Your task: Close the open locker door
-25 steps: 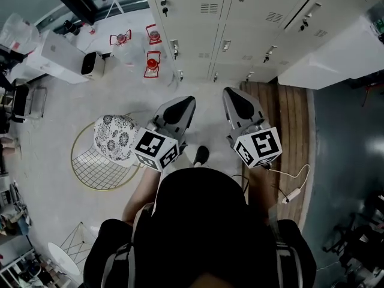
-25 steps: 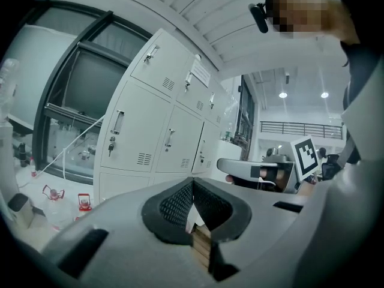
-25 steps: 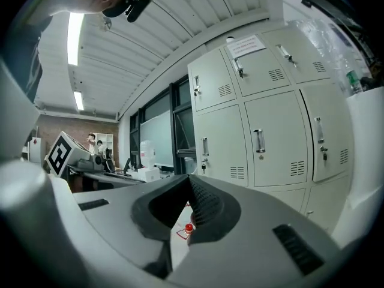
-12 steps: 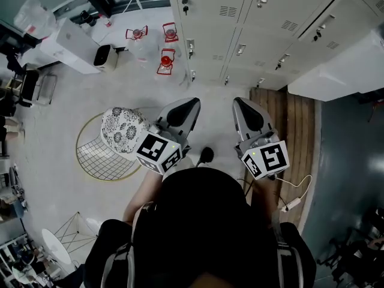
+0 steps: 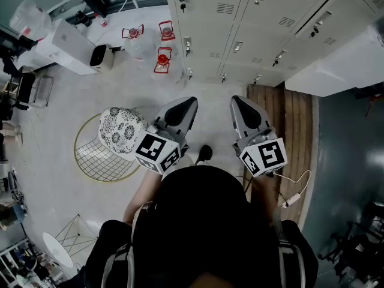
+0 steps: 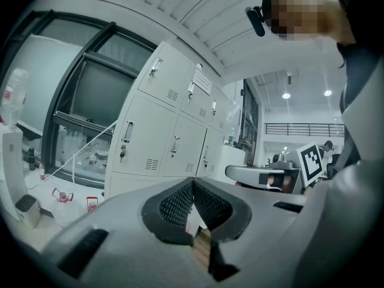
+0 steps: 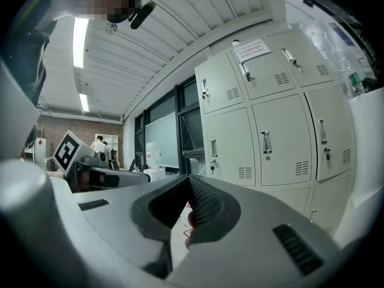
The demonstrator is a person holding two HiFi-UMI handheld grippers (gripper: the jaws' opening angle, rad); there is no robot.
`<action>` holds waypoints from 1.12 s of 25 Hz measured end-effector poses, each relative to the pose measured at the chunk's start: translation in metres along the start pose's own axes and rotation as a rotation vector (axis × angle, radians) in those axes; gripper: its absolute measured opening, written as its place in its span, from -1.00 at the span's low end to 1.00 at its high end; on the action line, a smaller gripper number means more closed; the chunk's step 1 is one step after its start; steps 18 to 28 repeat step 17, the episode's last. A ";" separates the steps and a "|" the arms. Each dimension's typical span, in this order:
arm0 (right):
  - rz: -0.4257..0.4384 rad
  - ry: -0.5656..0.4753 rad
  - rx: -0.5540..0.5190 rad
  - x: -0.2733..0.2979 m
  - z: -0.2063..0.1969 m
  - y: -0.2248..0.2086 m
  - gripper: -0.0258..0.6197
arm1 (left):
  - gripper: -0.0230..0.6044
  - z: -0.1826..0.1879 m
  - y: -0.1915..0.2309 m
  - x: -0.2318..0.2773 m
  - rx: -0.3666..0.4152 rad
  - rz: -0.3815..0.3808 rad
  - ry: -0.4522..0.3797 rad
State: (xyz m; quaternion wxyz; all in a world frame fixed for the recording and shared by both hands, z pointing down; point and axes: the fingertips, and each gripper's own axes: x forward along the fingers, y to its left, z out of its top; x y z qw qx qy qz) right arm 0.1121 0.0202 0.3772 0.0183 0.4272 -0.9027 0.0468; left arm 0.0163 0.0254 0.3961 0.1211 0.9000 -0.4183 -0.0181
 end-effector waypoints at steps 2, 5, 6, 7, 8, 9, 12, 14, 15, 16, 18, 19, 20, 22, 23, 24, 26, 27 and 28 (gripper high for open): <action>-0.003 0.002 0.006 -0.001 -0.001 -0.001 -0.91 | -0.87 -0.002 -0.002 0.002 -0.001 -0.005 0.002; -0.010 0.003 0.009 -0.003 -0.001 -0.003 -0.91 | -0.87 -0.002 -0.003 0.003 -0.003 -0.008 0.003; -0.013 0.003 0.010 -0.003 -0.002 -0.004 -0.91 | -0.87 -0.003 -0.003 0.003 -0.003 -0.007 0.004; -0.015 0.003 0.012 -0.004 -0.002 -0.004 -0.91 | -0.87 -0.004 -0.003 0.003 -0.004 -0.007 0.005; -0.017 0.002 0.015 -0.005 -0.002 -0.005 -0.91 | -0.87 -0.005 -0.003 0.003 -0.004 -0.007 0.007; -0.019 0.001 0.017 -0.006 -0.003 -0.006 -0.91 | -0.87 -0.006 -0.004 0.003 -0.005 -0.007 0.009; -0.024 -0.001 0.021 -0.007 -0.003 -0.008 -0.91 | -0.87 -0.008 -0.004 0.004 -0.009 -0.006 0.011; -0.027 -0.001 0.018 -0.008 -0.004 -0.010 -0.91 | -0.87 -0.007 -0.005 0.005 -0.009 -0.006 0.012; -0.029 -0.001 0.016 -0.008 -0.004 -0.011 -0.91 | -0.87 -0.007 -0.005 0.006 -0.009 -0.007 0.013; -0.030 -0.002 0.015 -0.008 -0.004 -0.012 -0.91 | -0.87 -0.007 -0.005 0.006 -0.009 -0.007 0.013; -0.031 -0.002 0.014 -0.009 -0.004 -0.012 -0.91 | -0.87 -0.007 -0.005 0.007 -0.009 -0.008 0.014; -0.031 -0.002 0.014 -0.009 -0.004 -0.012 -0.91 | -0.87 -0.007 -0.005 0.007 -0.009 -0.008 0.014; -0.031 -0.002 0.014 -0.009 -0.004 -0.012 -0.91 | -0.87 -0.007 -0.005 0.007 -0.009 -0.008 0.014; -0.031 -0.002 0.014 -0.009 -0.004 -0.012 -0.91 | -0.87 -0.007 -0.005 0.007 -0.009 -0.008 0.014; -0.031 -0.002 0.014 -0.009 -0.004 -0.012 -0.91 | -0.87 -0.007 -0.005 0.007 -0.009 -0.008 0.014; -0.031 -0.002 0.014 -0.009 -0.004 -0.012 -0.91 | -0.87 -0.007 -0.005 0.007 -0.009 -0.008 0.014; -0.031 -0.002 0.014 -0.009 -0.004 -0.012 -0.91 | -0.87 -0.007 -0.005 0.007 -0.009 -0.008 0.014; -0.031 -0.002 0.014 -0.009 -0.004 -0.012 -0.91 | -0.87 -0.007 -0.005 0.007 -0.009 -0.008 0.014; -0.031 -0.002 0.014 -0.009 -0.004 -0.012 -0.91 | -0.87 -0.007 -0.005 0.007 -0.009 -0.008 0.014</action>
